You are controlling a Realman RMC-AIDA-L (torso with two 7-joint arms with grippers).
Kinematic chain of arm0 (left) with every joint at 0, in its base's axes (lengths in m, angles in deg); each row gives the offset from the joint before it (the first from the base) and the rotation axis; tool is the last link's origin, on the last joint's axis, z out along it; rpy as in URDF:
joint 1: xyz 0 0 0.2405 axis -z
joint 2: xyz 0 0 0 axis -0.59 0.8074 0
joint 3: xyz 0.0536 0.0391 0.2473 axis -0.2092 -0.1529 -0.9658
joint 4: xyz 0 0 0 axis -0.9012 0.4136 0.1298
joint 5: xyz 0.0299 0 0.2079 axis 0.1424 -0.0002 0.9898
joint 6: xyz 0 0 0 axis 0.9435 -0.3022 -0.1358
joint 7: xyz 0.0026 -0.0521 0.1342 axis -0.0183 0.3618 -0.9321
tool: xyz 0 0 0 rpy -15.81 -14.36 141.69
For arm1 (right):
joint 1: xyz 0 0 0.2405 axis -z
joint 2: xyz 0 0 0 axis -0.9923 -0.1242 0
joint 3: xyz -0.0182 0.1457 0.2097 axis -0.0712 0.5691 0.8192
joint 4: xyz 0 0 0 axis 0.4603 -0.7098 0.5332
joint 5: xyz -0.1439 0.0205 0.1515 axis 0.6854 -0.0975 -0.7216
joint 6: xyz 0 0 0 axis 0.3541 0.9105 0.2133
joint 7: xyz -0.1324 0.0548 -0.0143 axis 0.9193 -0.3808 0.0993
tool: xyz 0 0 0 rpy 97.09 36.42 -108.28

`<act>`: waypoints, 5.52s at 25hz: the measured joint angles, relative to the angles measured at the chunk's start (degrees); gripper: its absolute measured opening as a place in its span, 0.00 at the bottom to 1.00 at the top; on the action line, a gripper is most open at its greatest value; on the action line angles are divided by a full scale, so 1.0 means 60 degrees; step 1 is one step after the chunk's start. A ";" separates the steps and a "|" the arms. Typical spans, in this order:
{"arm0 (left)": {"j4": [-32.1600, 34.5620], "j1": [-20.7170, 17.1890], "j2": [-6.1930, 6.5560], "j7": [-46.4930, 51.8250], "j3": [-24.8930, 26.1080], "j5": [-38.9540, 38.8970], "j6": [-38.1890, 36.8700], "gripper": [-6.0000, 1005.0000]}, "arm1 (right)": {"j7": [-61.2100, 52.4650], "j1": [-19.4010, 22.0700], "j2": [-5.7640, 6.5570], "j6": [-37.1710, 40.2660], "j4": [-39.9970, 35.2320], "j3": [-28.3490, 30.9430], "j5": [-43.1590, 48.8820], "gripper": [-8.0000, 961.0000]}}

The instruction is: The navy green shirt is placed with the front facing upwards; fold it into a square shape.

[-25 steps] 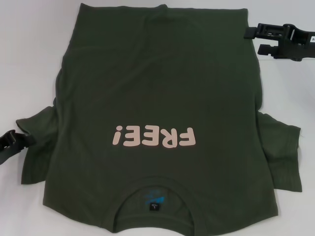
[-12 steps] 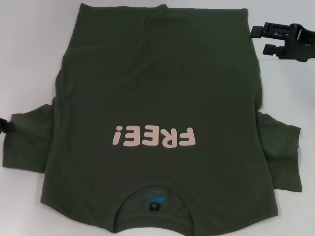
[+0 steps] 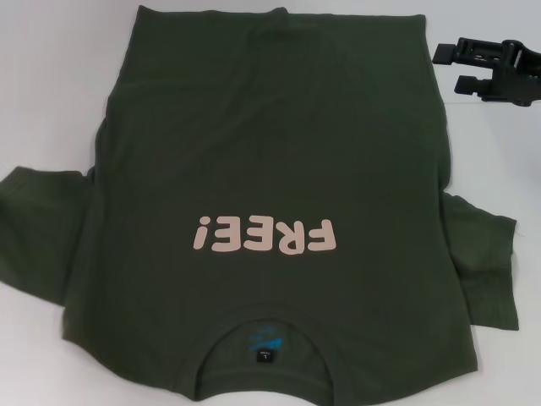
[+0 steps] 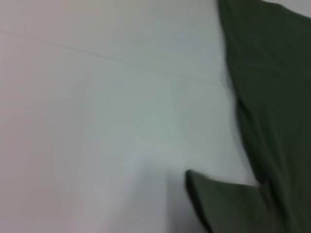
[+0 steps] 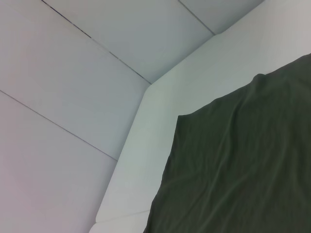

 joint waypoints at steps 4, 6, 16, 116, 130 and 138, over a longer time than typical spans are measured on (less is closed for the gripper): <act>0.0337 0.0054 0.0008 0.0323 -0.0129 0.0507 0.0017 0.01 | 0.0000 -0.0001 -0.0002 0.0000 0.0001 0.0001 0.0019 0.95; 0.0458 0.0079 0.0008 0.0421 -0.0158 0.0660 0.0010 0.01 | 0.0000 -0.0001 -0.0003 -0.0001 0.0003 0.0001 0.0027 0.95; 0.0656 0.0317 0.0008 0.0838 -0.0733 0.1217 0.0012 0.01 | -0.0099 -0.0022 0.0034 0.0012 0.0007 -0.0043 0.0047 0.95; 0.1262 -0.1667 -0.2014 -0.4143 -0.3394 -0.5187 -0.2412 0.90 | -0.1223 0.1683 0.1218 0.2824 -0.0486 0.0315 0.3426 0.94; 0.1261 -0.1663 -0.2051 -0.4121 -0.3290 -0.5200 -0.2304 0.90 | -0.1190 0.1511 0.0324 0.1503 -0.0159 0.0226 0.4141 0.94; 0.1174 -0.1657 -0.2052 -0.4121 -0.3158 -0.5226 -0.2294 0.90 | -0.1137 0.1398 0.0040 0.0893 0.0114 0.0218 0.4152 0.94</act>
